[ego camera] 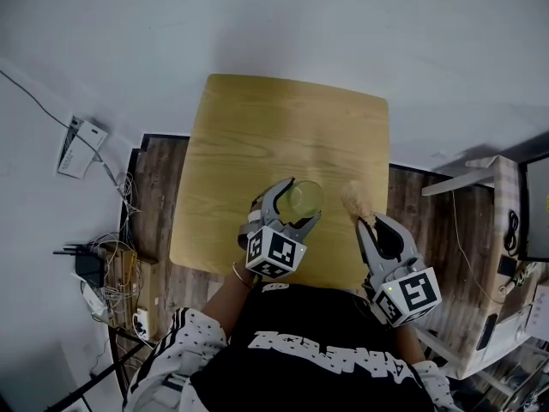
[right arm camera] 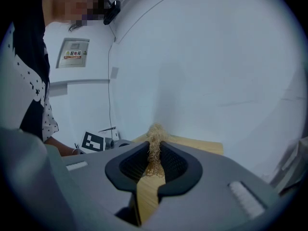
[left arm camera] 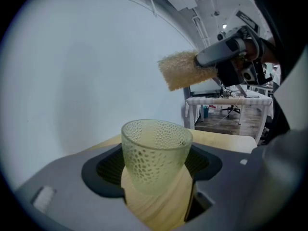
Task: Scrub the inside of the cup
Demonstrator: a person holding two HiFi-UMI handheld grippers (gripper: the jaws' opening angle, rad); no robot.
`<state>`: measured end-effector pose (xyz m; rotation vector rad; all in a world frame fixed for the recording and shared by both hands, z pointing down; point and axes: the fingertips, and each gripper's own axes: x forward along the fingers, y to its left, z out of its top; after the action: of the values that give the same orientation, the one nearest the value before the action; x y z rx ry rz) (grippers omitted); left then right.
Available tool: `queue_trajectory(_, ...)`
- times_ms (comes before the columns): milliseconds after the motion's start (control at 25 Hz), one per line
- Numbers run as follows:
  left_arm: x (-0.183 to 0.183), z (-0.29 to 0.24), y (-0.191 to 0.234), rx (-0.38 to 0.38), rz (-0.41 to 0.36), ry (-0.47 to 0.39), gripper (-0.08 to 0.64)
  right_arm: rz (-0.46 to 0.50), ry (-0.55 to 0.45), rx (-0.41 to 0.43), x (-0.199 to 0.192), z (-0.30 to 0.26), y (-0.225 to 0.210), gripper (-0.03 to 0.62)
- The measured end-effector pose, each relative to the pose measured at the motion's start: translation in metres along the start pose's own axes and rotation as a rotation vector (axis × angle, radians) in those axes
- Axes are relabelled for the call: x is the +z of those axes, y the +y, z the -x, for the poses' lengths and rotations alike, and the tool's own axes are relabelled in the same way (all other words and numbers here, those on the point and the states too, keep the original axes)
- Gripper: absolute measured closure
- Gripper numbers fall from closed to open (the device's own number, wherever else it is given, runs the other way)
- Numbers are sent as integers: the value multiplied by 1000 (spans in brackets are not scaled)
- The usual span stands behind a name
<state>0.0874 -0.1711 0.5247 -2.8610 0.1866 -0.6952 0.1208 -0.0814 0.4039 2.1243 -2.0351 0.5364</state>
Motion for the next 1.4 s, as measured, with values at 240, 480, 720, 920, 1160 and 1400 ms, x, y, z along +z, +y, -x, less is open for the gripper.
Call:
queue_trajectory(240,23,11,-14,-7,-102,36,181,19,4,98,0,0,13,514)
queue_trajectory(480,43,13,-20,11,-261,50,181,62,21,180,-4,-1,25,514)
queue_trajectory(720,64,15,-21,29,-333,44,181,129,48,244,-12,-3,34,515)
queue_trajectory(920,75,16,-24,53,-477,66,180,161,85,252,-16,-3,35,515)
queue_trajectory(1160,84,15,-38,37,-576,50,181,171,122,290,-21,-1,37,515)
queue_trajectory(1400,87,15,-46,17,-613,38,181,202,156,339,-24,-1,40,515)
